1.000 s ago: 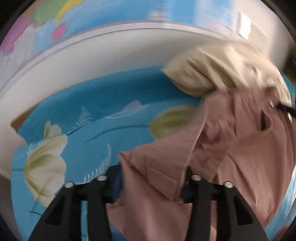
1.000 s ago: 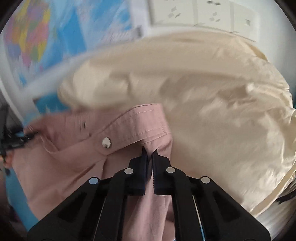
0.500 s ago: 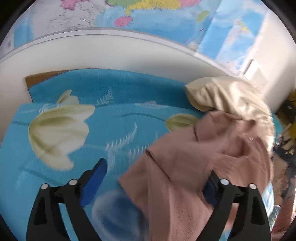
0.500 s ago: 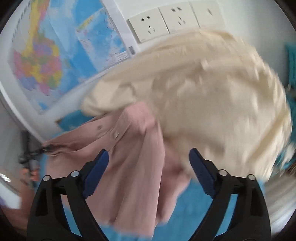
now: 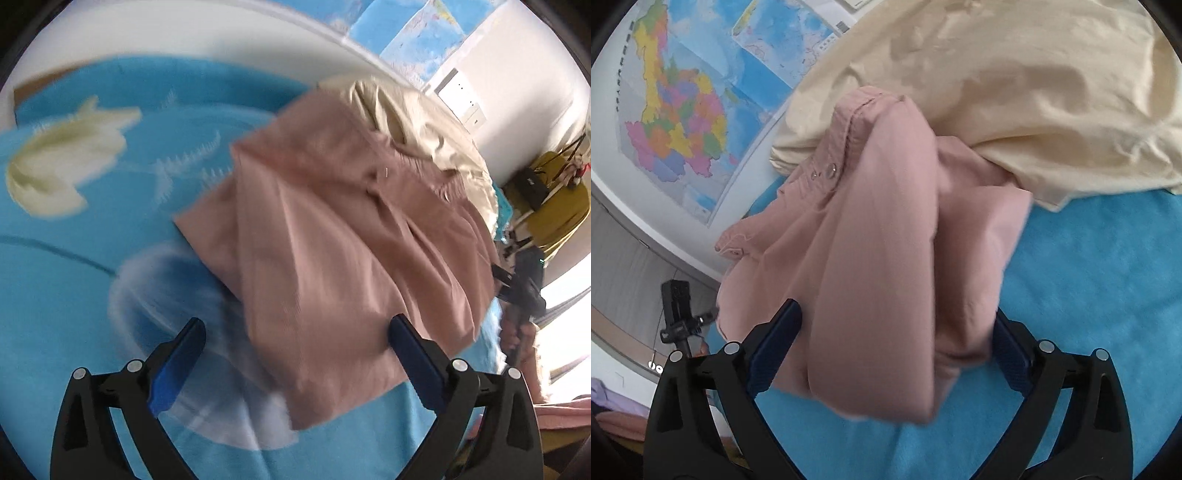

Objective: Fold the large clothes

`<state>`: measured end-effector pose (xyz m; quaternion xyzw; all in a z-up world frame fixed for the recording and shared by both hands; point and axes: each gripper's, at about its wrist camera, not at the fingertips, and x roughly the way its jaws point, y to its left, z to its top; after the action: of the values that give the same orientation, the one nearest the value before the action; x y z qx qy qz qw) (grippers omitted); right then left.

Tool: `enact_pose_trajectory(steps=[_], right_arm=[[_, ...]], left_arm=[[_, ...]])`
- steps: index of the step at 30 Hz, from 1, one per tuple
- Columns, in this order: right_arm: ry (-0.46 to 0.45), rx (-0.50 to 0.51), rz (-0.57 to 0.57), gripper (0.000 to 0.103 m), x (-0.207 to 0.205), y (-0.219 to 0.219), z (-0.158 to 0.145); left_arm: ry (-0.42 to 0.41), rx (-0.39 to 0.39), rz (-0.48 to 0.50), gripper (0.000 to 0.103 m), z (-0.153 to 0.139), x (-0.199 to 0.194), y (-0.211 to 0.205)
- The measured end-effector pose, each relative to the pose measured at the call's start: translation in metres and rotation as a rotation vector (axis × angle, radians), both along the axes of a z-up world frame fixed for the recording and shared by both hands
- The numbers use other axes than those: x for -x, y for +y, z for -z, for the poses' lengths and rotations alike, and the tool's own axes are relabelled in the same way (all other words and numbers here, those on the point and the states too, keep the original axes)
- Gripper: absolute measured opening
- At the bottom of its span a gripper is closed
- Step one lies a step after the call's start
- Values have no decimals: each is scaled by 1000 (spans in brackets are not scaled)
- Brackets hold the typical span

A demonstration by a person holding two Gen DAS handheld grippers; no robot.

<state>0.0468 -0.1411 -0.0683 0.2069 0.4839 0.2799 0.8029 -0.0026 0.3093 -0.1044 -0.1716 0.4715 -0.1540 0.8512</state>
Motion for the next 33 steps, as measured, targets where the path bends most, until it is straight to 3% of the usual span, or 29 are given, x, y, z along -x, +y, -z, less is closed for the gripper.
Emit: enact_pose_trajectory(steps=[1, 2, 3, 4, 5, 8, 11, 14, 16, 17, 18, 20, 23, 25, 27, 30, 33], right_arm=[[0, -15, -3, 67, -2, 3, 1], [10, -33, -10, 55, -4, 4, 4], [35, -52, -5, 34, -6, 5, 9], [54, -67, -11, 22, -7, 5, 13], [54, -92, -15, 20, -6, 4, 13], [38, -170, -33, 13, 8, -2, -1], [18, -223, -85, 10, 31, -5, -27], [3, -216, -122, 11, 57, -9, -44], [13, -43, -92, 30, 69, -12, -42], [18, 25, -75, 37, 70, -13, -39], [32, 123, -43, 53, 71, -17, -35], [20, 204, 25, 67, 72, -26, -37], [-129, 250, 68, 69, 77, -25, -71], [-242, 282, 2, 70, 80, 0, -89], [-313, 311, -100, 69, 78, 38, -94], [-335, 354, -244, 69, 62, 98, -79], [-315, 402, -325, 65, 42, 144, -54]], left_arm=[[-25, -8, 7, 96, 0, 3, -4], [-30, -5, 16, 96, 1, 3, -8], [-44, -10, 15, 92, 2, 3, -13], [-57, -7, 29, 79, 3, 4, -21], [-45, 8, 43, 44, 5, 3, -27], [-29, 9, 0, 25, -4, 5, -35], [-61, 102, 10, 22, -30, 25, -29], [-84, 84, 47, 24, -47, 50, -34], [-62, 22, 61, 33, -40, 60, -38], [-48, -28, 53, 43, -36, 60, -39], [-33, -95, 21, 53, -31, 60, -39], [-31, -194, -52, 64, -29, 61, -32], [-131, -158, -81, 79, -50, 65, -27], [-212, -200, -51, 82, -67, 63, -40], [-239, -208, 21, 87, -74, 54, -61], [-201, -232, 132, 87, -64, 35, -93], [-125, -283, 170, 85, -44, 9, -119]])
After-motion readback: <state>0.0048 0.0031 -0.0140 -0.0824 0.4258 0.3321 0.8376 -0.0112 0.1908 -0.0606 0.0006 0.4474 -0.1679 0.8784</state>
